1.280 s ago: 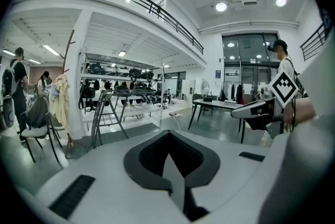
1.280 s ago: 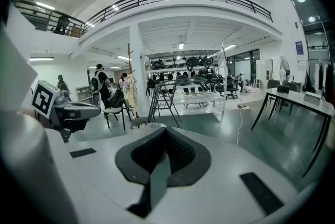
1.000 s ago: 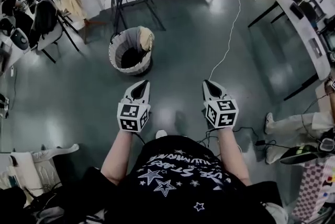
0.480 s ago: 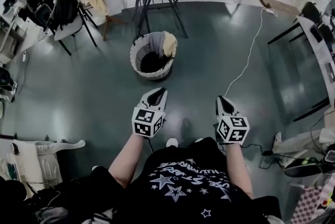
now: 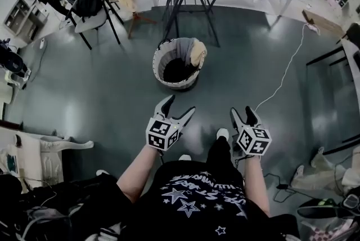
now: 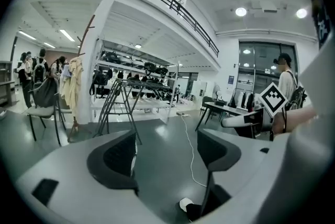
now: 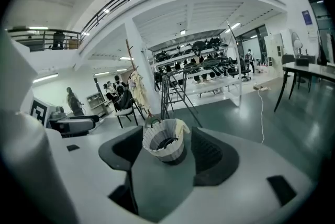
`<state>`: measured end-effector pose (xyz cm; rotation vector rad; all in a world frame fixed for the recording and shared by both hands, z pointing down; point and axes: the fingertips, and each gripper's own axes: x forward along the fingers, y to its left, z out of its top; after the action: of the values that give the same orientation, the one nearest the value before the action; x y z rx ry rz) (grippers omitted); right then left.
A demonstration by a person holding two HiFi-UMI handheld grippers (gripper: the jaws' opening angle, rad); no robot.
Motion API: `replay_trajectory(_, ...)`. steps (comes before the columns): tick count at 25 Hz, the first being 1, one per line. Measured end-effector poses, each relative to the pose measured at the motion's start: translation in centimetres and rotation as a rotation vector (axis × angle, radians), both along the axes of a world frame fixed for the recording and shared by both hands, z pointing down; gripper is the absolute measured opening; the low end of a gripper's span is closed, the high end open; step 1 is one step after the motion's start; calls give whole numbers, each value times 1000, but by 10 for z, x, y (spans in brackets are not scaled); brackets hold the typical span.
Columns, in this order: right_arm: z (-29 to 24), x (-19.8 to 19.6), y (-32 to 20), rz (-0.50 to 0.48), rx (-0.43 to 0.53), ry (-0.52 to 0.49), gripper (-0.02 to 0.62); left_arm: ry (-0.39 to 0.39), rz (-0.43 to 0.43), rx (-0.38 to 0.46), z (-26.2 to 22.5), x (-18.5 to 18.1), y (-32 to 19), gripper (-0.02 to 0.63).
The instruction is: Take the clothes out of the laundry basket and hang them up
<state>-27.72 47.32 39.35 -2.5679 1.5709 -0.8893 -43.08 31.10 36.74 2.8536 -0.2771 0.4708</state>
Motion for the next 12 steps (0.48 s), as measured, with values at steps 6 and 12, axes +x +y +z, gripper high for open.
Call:
replay_trajectory(6,8,85,-28,-108,-21,-41,302,-49,-109,12,-2,61,-14,373)
replay_trajectory(12,14,169,-32,-166,-17,-81,302,-101,-171,29,0,124,-7,374)
